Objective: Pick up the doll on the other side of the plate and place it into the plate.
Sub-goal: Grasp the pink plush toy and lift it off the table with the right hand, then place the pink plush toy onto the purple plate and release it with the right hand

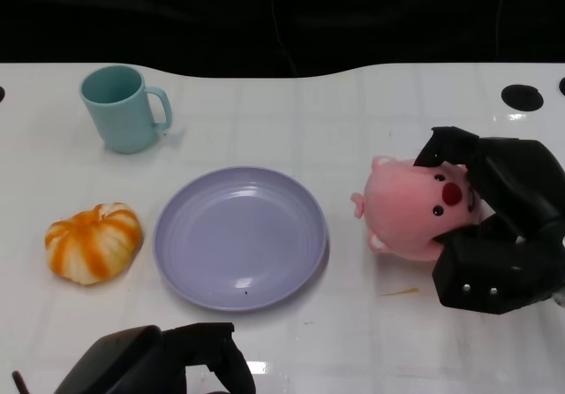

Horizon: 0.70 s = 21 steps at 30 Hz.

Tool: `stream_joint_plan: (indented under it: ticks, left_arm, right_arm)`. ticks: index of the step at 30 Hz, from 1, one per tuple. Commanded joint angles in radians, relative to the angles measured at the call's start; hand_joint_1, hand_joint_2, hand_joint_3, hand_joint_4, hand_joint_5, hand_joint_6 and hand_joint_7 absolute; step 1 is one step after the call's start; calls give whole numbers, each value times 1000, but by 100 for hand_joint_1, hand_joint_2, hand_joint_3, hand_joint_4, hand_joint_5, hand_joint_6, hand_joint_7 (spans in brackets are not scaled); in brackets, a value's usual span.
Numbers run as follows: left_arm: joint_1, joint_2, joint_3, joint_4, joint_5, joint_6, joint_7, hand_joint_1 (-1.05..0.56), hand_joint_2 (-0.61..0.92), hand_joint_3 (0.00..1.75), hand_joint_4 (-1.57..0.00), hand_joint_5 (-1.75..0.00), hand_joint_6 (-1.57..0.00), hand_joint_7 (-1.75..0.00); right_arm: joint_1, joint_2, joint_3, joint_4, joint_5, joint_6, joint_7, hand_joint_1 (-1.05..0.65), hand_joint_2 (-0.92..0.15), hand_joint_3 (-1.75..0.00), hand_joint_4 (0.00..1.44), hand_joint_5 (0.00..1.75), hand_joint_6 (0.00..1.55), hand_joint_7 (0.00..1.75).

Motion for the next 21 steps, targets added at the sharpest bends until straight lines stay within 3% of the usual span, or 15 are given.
stream_joint_plan:
  ticks: [1, 8, 14, 21]
  left_arm:
    - [-8, 0, -5, 5, 16, 5, -2, -27, 92, 39, -64, -166, -71, -101]
    - [-17, -12, -22, 14, 22, 11, 0, -27, 92, 39, -64, -168, -72, -101]
    - [-22, -27, -44, 25, 49, 1, 12, -26, 92, 39, -66, -168, -73, -101]
    - [-21, -47, -62, 22, 76, 5, 13, -25, 92, 38, -67, -167, -73, -100]
  right_arm:
    - [8, 2, -38, -31, 54, -48, -11, -9, -26, -144, 99, 175, 76, 174]
    - [-15, 46, -44, -46, 108, -70, 45, -12, -25, -149, 98, 175, 76, 175]
    - [-82, 133, -6, -39, 77, -48, 62, -12, -21, -155, 99, 175, 76, 175]
    - [-167, 239, 68, 30, 14, -20, 53, -17, -22, -149, 101, 175, 76, 175]
